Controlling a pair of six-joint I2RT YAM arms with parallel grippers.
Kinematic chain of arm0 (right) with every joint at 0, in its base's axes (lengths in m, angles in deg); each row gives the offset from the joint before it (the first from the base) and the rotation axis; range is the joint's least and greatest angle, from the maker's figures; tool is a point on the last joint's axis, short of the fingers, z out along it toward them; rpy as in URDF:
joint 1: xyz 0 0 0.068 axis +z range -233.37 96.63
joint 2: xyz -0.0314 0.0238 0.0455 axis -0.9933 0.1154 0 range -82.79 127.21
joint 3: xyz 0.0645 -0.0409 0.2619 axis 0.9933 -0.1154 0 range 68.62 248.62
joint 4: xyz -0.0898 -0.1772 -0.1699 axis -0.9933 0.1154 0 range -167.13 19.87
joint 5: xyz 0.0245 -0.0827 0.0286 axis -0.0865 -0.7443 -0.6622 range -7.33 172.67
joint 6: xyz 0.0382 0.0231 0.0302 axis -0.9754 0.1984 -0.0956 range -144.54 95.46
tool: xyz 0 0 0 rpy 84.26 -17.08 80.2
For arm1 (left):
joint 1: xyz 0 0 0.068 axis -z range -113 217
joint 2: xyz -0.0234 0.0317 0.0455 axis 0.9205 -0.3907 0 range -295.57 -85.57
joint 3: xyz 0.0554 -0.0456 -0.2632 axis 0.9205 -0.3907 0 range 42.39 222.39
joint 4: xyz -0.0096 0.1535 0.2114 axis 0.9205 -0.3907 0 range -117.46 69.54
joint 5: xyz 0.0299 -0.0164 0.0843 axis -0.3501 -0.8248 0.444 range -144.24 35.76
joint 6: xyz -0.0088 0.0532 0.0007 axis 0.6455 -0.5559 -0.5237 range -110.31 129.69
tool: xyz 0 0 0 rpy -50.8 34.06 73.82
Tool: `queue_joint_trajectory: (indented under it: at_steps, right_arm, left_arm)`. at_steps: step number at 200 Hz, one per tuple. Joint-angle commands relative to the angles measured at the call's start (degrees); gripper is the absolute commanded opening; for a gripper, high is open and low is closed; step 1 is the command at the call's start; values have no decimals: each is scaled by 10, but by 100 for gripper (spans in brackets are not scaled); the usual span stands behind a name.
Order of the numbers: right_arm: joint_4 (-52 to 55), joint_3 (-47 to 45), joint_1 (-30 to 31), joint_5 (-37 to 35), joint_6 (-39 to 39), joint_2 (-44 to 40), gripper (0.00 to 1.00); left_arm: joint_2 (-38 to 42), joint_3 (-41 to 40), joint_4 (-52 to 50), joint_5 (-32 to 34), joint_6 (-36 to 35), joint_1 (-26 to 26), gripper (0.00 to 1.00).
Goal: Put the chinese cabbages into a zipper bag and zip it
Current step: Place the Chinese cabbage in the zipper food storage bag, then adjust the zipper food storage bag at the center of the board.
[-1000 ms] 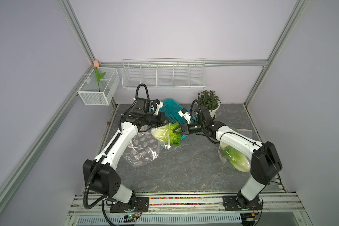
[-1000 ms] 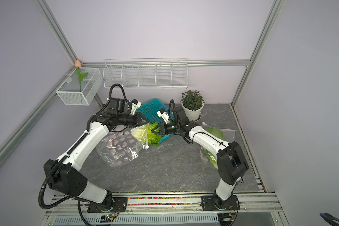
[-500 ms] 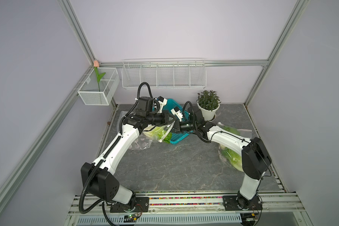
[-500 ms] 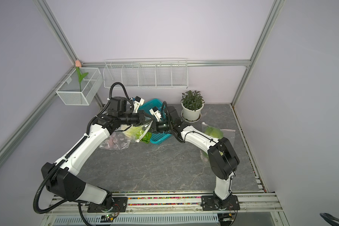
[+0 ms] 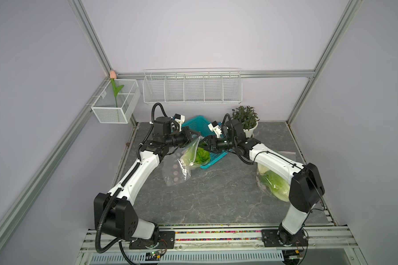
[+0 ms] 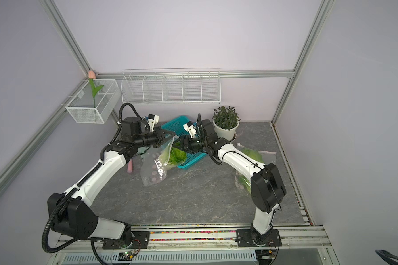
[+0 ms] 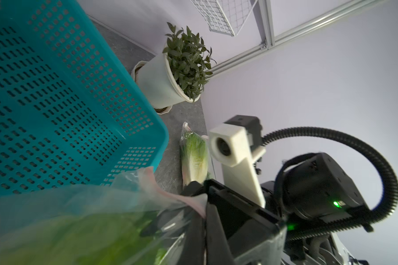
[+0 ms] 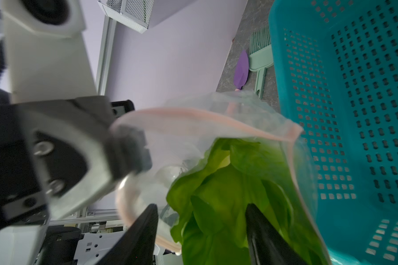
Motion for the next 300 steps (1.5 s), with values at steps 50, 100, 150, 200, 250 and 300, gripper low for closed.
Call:
queue_joint_trajectory:
  at_steps: [50,100,150,200,250,300]
  right_arm:
    - [158,-85,86,-351,-8,-165,65]
    - [131,-86,176,-403,-78,-124,65]
    - [78,-83,192,-368,-142,-83,60]
    - [58,-88,192,-367,-199,-51,58]
    - [62,-103,186,-351,-197,-63,30]
    - [217,5,131,-217,33,-76,14]
  left_arm:
    - [13,-66,147,67,117,10,0]
    - [9,-79,154,84,120,21,0]
    - [19,-93,157,100,121,25,0]
    - [31,-105,163,108,121,26,0]
    - [45,-107,147,119,110,25,0]
    - [95,-107,66,150,84,18,0]
